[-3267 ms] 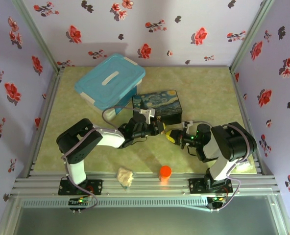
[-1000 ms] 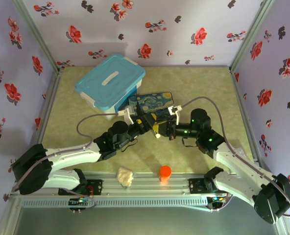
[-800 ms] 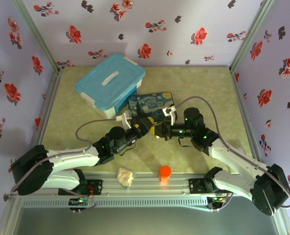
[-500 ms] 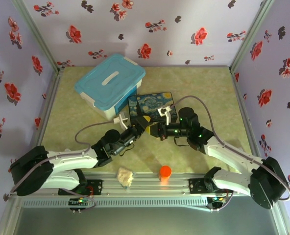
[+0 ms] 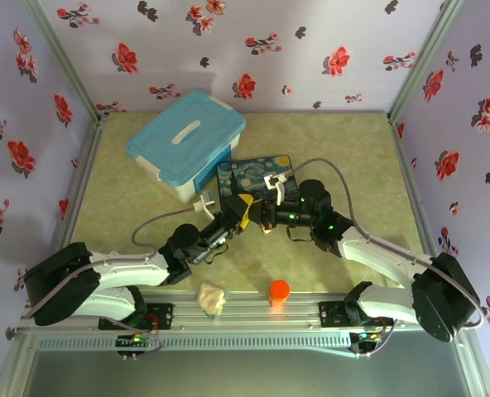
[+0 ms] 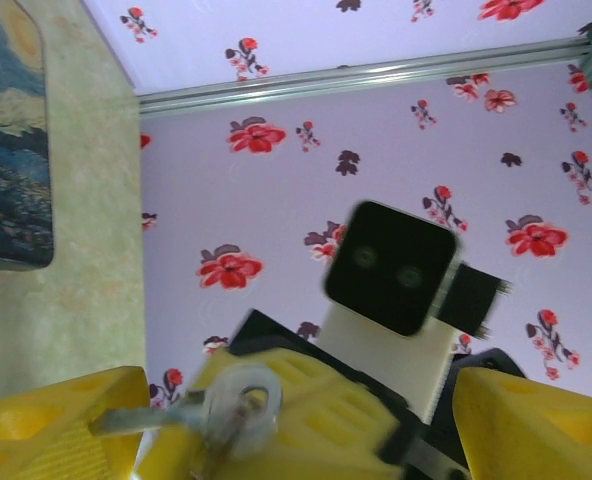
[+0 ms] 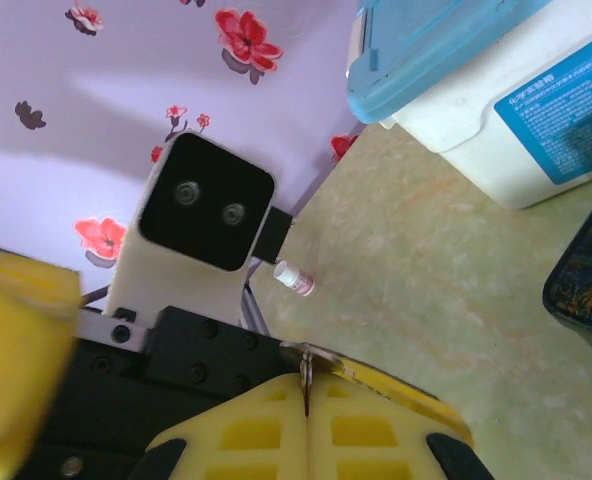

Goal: Unlock the padlock with the key

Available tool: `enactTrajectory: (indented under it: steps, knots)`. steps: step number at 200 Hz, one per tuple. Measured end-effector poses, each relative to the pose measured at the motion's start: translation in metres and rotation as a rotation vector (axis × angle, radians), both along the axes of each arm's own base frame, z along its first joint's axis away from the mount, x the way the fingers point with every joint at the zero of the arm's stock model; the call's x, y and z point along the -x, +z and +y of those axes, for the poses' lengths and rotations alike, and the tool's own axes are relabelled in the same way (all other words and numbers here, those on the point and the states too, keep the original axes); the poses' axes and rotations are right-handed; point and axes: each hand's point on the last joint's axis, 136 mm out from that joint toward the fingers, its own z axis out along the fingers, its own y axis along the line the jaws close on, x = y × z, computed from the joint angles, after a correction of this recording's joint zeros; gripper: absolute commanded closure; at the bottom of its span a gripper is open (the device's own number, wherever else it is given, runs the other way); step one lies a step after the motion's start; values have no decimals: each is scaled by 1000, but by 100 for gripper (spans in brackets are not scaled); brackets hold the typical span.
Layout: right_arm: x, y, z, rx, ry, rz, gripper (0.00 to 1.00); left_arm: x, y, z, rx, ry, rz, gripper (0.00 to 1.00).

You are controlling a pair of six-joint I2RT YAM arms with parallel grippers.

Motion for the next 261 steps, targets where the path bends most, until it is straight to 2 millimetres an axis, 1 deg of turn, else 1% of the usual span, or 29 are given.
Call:
enactTrajectory:
  steps: [37, 76, 107, 127, 209, 261]
  knots:
    - [0, 3, 3, -17, -1, -9, 100, 0, 1, 5, 19, 11, -6, 24]
    - [3, -6, -1, -5, -12, 0, 100, 2, -6, 12, 11, 20, 0, 26]
    - [5, -11, -3, 3, -12, 9, 100, 2, -6, 15, 13, 28, -1, 30]
    - [8, -13, -6, 3, -12, 9, 100, 1, -6, 15, 11, 30, 0, 35]
    - [12, -14, -10, 2, -18, 4, 100, 0, -16, 17, -23, 41, 8, 62]
    - [12, -15, -11, 4, -18, 4, 100, -2, -22, 18, -54, 54, 11, 72]
